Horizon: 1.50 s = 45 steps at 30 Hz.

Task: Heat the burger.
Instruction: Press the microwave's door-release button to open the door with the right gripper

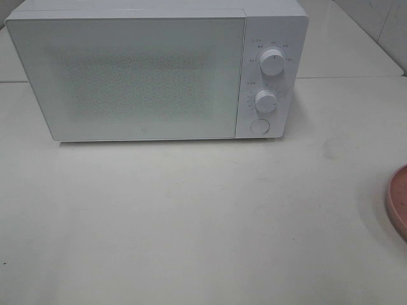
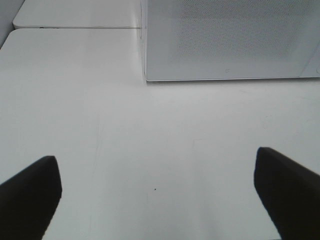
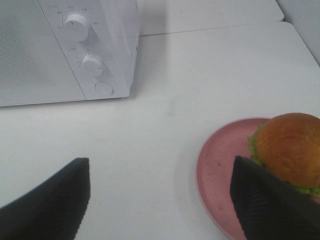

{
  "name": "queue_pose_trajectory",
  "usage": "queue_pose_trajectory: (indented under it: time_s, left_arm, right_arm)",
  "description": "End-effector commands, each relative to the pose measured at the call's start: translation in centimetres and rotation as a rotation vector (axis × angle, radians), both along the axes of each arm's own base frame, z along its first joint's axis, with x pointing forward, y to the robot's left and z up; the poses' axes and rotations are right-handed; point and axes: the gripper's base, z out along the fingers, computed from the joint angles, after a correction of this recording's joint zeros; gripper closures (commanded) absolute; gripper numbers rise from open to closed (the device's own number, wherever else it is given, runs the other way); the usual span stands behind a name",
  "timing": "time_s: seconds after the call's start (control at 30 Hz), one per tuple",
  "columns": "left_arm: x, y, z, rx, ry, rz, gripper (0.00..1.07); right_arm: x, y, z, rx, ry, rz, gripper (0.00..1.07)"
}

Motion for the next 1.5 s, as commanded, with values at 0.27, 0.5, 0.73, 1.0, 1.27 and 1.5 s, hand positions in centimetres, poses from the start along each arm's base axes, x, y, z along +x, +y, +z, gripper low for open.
queue_pose_trajectory:
  time_s: [0.27,0.5,0.73,1.0,1.27,1.5]
  left_arm:
    - [-0.1,0.0,0.0,-0.001,-0.018,-0.005,0.04]
    - [-0.1,0.0,0.0,-0.001,-0.018,-0.005,0.04]
    - [-0.1,0.0,0.0,-0.001,-0.018,-0.005,0.04]
    - [-0.1,0.0,0.0,-0.001,-0.018,-0.005,0.04]
    - [-0.1,0.0,0.0,-0.001,-0.018,-0.005,0.04]
    - [-0.1,0.0,0.0,-0.001,-0.018,-0.005,0.04]
  right_arm:
    - [3.4,0.0,-0.4,0.006,-0.066,-0.013,0.32]
    - [6.4,0.0,-0.7,0.001,-0.057,-0.021,0.32]
    - [8.9,0.0,-1.2,-0.001,-0.048,-0.027,0.32]
    - [12.1,0.0,-2.1,-0.003,-0.050,-0.037,0.32]
    - [14.9,0.0,-3.0,-0.003,-0.115,-0.044,0.32]
    - [16.0,1.7,-5.5,-0.006,-0.229,0.031,0.32]
